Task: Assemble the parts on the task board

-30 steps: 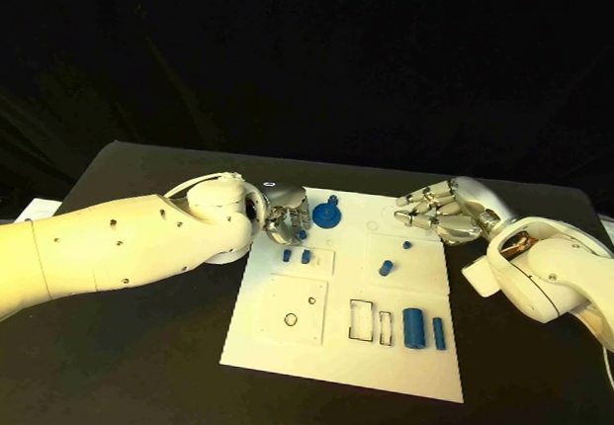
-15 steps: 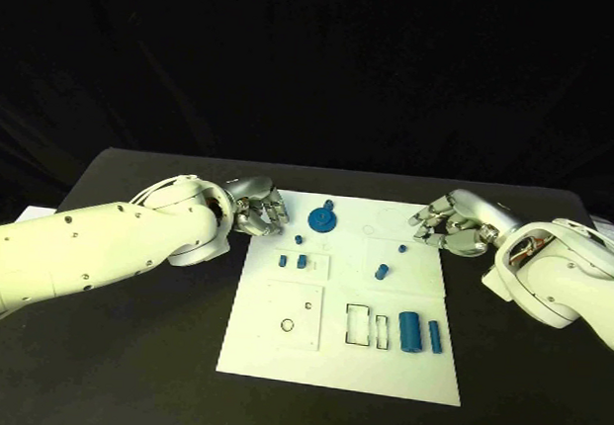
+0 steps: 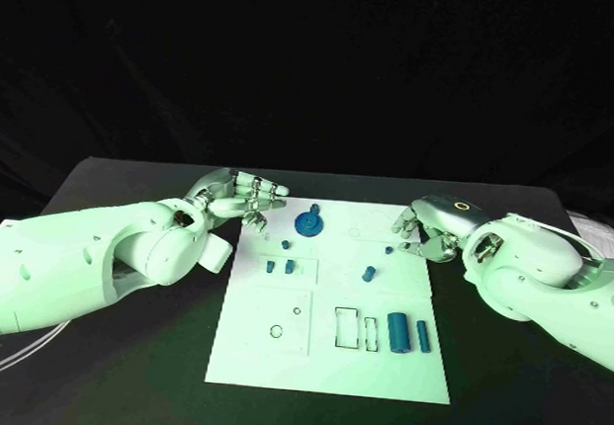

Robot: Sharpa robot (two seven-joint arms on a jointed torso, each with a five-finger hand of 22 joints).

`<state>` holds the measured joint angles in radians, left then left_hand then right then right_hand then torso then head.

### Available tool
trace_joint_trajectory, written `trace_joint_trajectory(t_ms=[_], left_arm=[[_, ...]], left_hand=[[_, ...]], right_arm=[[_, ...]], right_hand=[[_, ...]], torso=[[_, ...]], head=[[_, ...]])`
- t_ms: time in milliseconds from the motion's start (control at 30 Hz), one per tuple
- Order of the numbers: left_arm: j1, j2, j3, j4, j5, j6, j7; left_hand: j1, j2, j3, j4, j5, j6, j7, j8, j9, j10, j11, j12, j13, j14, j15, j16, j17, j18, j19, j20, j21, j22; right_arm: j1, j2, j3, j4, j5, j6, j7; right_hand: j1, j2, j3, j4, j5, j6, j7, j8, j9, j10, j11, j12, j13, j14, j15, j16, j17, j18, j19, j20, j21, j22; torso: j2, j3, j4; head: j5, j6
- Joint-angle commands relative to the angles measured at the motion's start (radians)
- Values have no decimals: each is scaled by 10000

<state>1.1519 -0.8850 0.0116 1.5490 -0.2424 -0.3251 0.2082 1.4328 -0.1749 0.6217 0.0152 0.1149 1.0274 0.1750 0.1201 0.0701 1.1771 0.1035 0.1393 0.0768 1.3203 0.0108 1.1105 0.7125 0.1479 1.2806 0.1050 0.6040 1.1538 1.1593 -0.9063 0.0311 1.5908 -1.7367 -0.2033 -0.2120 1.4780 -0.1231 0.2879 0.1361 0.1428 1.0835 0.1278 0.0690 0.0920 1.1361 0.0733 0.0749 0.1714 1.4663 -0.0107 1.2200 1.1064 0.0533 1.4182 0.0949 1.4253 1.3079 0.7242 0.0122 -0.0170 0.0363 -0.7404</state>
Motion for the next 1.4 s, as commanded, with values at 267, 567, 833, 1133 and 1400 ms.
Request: trace_joint_trajectory(t_ms=[267, 567, 833, 1133, 1400], left_arm=[[-13, -182, -28, 380, 3134, 241, 1409], [-14, -243, -32, 515, 3230, 338, 1463], [-15, -267, -34, 538, 3241, 326, 1452], [-15, -257, -34, 524, 3242, 191, 1388], [-14, -252, -34, 515, 3242, 26, 1291]], left_hand=[[-186, 48, -229, -21, 21, -9, 49, 57, -13, -50, -29, 165, 40, -132, -9, -68, -118, 227, -154, 13, -211, -90], [-204, 69, -301, -48, 26, -13, 49, 60, -16, -57, -34, 224, 51, -192, -11, -127, -238, 251, -210, 15, -357, -156], [-197, 87, -335, -77, 32, -16, 52, 63, -17, -70, -33, 258, 56, -230, -12, -160, -302, 265, -247, 14, -447, -197], [-173, 109, -353, -115, 40, -17, 55, 65, -18, -84, -33, 287, 59, -256, -15, -182, -347, 274, -269, 12, -503, -223], [-117, 142, -384, -216, 50, -90, 87, 33, -33, -184, -6, 334, 54, -288, -8, -197, -401, 281, -288, 9, -564, -251]], right_arm=[[-112, 431, -32, -315, -983, 980, -410], [-194, 676, -67, -483, -896, 1243, -263], [-257, 816, -83, -567, -815, 1306, -148], [-300, 895, -95, -627, -740, 1458, -85], [-331, 910, -98, -614, -861, 1512, -123]], right_hand=[[-29, -76, 216, -1, -50, -20, -71, -57, -25, -86, -24, -63, -196, 271, -154, 22, -43, 45, 2, -82, 18, 407], [-56, -48, 346, -10, -43, 42, -85, -35, -22, -28, -46, -44, -309, 274, -193, 28, -42, 45, -2, -130, 12, 403], [-84, 27, 554, -39, -41, 160, -97, -14, -8, 103, -65, -14, -457, 282, -192, 47, -34, 38, 11, -150, 20, 420], [-67, 314, 1026, -183, -439, 527, -164, 75, 75, 521, -162, 75, -639, 294, -267, 84, -21, 34, 31, -205, 34, 449], [-7, 478, 1339, -508, -561, 969, -246, 229, 224, 1025, -283, 150, -691, 319, -350, 166, 59, 2, 119, -286, 117, 580]], torso=[[18, -5, 2], [9, 4, 4], [7, 8, 16], [4, 4, 11], [5, 6, 16]], head=[[-114, 15], [-108, -23], [-104, -48], [-80, -73], [-85, -80]])
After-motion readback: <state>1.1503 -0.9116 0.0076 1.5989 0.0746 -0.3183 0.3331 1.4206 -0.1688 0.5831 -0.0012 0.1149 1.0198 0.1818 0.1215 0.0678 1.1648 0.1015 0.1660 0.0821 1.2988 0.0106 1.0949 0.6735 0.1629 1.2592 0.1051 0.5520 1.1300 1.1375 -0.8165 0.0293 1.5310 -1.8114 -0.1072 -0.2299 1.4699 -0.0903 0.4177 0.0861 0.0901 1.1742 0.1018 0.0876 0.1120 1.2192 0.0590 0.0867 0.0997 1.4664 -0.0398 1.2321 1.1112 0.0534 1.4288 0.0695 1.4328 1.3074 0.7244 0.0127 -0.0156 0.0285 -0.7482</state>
